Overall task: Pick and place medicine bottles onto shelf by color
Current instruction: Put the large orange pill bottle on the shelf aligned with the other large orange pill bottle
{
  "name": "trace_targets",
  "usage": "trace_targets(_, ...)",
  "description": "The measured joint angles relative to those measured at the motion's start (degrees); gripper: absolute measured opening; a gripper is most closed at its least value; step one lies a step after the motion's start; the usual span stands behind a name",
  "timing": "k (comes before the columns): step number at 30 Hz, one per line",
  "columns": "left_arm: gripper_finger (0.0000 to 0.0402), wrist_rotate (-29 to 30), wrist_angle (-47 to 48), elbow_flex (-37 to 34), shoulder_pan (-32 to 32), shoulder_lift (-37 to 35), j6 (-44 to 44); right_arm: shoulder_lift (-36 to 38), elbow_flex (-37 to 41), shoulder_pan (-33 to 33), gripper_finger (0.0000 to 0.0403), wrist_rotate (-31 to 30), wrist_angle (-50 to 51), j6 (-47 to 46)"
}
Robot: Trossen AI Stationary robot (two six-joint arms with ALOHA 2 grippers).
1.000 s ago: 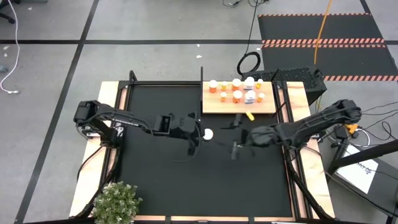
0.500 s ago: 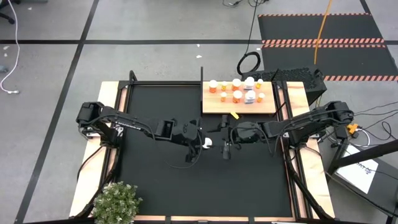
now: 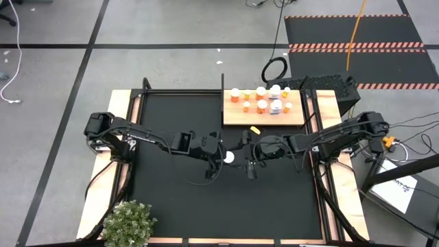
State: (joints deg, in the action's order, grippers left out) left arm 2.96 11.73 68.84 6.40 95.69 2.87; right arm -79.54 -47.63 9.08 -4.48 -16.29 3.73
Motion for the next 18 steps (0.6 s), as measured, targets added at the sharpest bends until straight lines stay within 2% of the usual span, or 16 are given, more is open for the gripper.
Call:
trace_targets(12,0.0198,0.00,-0.56,0.00,0.01,0.00,-0.02,-0.10,0.01,-0.02,0.0206,-1.45,-0.16,0.63)
trace_targets(15,0.0198,-0.15,-1.07,0.00,0.01,-0.01,-0.02,-0.06,0.01,0.00,0.0201,-1.43,-0.20,0.06)
trace_targets(18,0.0198,-0.04,-1.12,-0.01,0.00,0.01,-0.02,-0.06,0.01,0.03,0.0221,-2.20,-0.20,-0.07)
